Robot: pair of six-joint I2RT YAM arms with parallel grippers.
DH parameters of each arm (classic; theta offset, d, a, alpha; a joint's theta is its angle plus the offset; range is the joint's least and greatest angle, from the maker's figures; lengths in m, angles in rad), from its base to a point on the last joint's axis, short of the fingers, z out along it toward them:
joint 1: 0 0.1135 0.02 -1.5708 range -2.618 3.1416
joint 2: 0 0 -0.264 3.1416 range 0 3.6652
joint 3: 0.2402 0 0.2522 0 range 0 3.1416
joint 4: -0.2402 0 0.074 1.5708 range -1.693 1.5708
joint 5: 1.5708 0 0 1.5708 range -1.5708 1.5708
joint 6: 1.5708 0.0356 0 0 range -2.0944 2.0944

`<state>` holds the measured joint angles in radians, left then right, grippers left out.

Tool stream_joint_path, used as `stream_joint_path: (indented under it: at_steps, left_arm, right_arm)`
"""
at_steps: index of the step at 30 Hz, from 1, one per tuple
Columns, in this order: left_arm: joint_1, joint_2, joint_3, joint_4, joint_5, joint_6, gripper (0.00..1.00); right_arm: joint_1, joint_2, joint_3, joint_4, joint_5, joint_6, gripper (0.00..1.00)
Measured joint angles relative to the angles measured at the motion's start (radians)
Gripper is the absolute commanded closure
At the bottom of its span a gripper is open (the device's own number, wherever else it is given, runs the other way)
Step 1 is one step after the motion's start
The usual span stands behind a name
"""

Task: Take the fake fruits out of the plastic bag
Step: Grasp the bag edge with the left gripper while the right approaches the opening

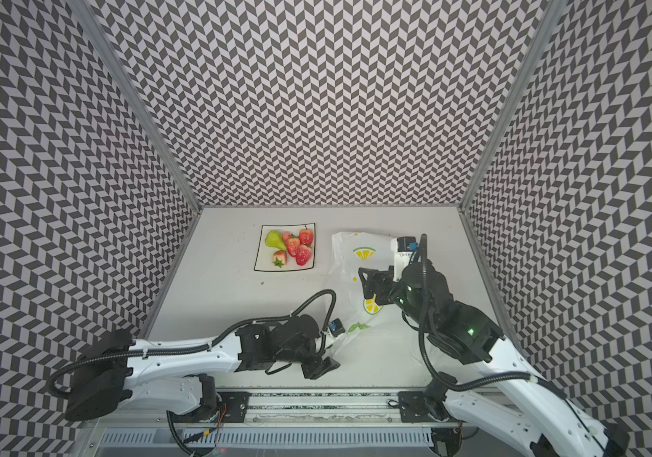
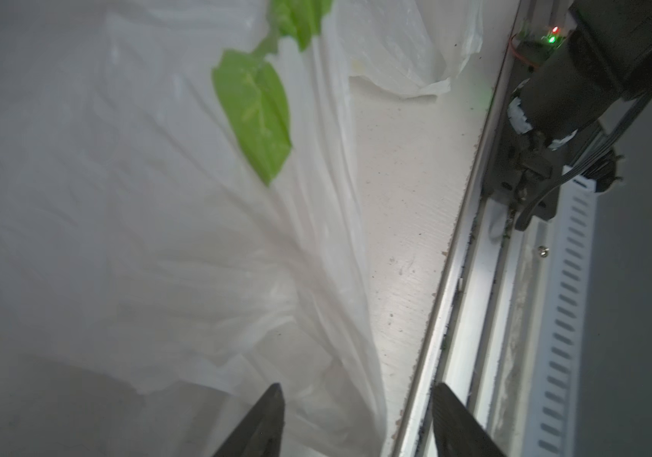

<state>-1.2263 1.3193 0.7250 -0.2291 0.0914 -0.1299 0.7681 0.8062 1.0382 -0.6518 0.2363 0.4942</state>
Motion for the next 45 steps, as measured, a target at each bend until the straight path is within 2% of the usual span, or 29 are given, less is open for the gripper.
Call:
stream_joint_path:
  at_steps: [9,16,22,26,28,31,39,45]
  left_arm:
    - [-0.003,0.035,0.074,0.029,-0.133,0.008,1.0]
    - [0.024,-0.03,0.115,0.065,-0.185,0.003,1.0]
    - [0.14,-0.071,0.179,0.147,-0.146,-0.051,1.0]
    - [0.209,-0.042,0.243,0.181,-0.114,-0.069,1.0]
    - [0.231,-0.014,0.285,0.19,-0.094,-0.072,1.0]
    - [0.247,0.022,0.331,0.203,-0.069,-0.073,1.0]
    - [0.247,0.03,0.345,0.206,-0.038,-0.069,1.0]
    - [0.247,0.029,0.345,0.177,-0.046,-0.038,1.0]
  right_arm:
    - [0.0,-0.057,0.0,-0.033,0.016,-0.017,0.16]
    - [0.0,-0.111,-0.016,-0.013,-0.028,-0.085,0.19]
    - [0.0,-0.125,-0.101,0.009,-0.096,-0.159,0.24]
    - [0.0,-0.088,-0.136,0.011,-0.137,-0.18,0.28]
    - [0.0,-0.066,-0.153,0.019,-0.139,-0.178,0.34]
    - [0.0,-0.019,-0.188,0.043,-0.112,-0.159,0.37]
    - [-0.002,0.142,-0.276,0.09,0.092,-0.035,0.45]
    - [-0.008,0.187,-0.297,0.136,0.162,-0.059,0.44]
